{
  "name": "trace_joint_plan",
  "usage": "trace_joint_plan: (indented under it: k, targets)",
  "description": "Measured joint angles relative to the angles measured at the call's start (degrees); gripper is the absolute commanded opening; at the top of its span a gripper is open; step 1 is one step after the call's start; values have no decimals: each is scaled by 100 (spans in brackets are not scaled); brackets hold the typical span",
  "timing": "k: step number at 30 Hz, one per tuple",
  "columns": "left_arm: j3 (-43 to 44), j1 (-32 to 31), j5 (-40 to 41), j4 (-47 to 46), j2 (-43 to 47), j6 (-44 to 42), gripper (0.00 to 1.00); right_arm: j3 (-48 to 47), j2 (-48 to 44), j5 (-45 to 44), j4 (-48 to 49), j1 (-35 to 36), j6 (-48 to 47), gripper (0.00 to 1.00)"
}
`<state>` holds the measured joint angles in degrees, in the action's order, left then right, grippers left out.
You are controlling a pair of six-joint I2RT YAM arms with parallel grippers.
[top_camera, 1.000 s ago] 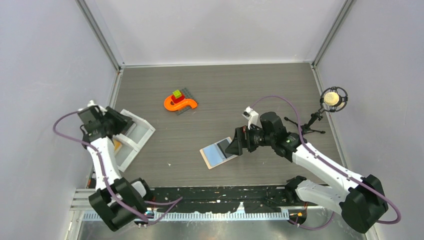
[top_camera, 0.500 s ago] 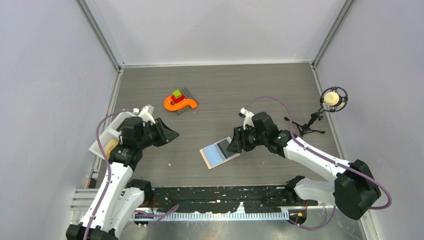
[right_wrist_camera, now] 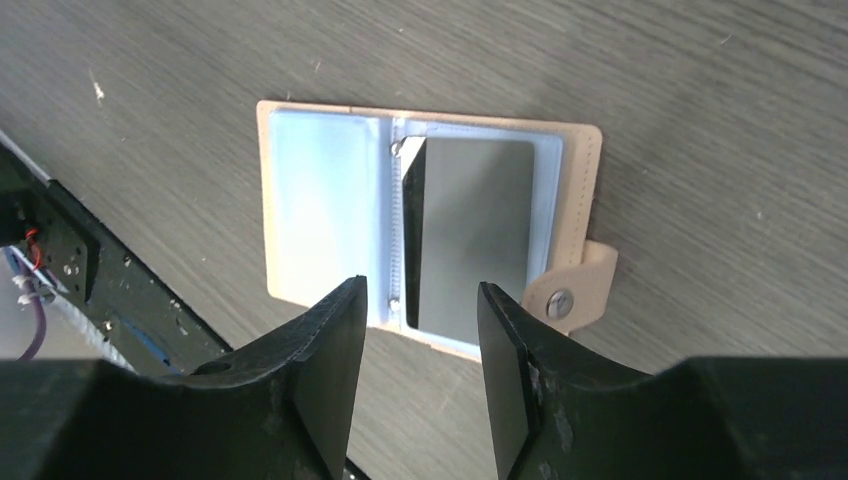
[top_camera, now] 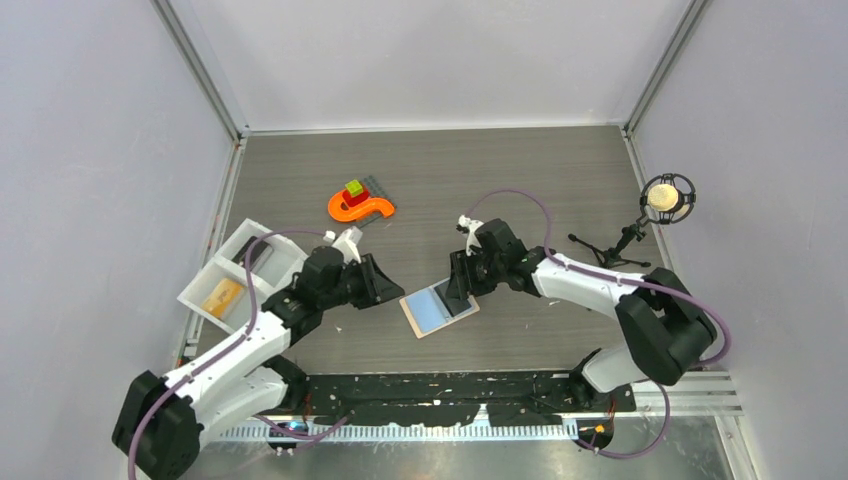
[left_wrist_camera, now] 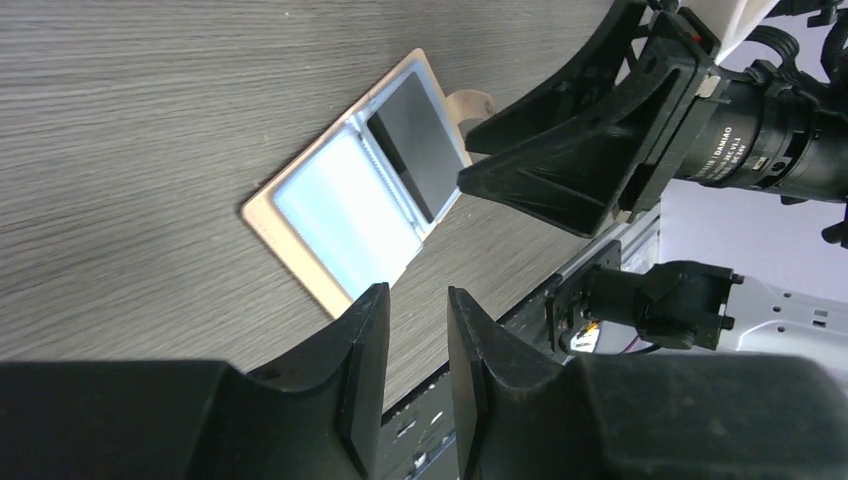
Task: Take the credit cards out of the card holder
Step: Remove the credit card from the card holder.
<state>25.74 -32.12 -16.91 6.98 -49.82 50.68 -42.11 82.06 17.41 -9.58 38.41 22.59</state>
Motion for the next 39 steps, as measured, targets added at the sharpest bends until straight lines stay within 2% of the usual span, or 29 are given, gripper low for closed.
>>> trace_joint_plan:
  k: [11, 17, 26, 39]
  targets:
    - [-7, -953, 592, -1320, -1252, 621, 30, -153, 538, -111, 116, -251, -240, 45]
    - [-4, -1325, 1034, -1703, -1829, 859, 29, -151, 732, -107, 184, -367, -365, 39]
    - [-4, -1552, 1604, -1878, -2251, 1056, 29, -7, 756, 94, 446, -407, -400, 30]
    - [46, -1740, 1792, -2116, -2782, 1106, 28, 612, 358, 673, 765, -404, 142, 30]
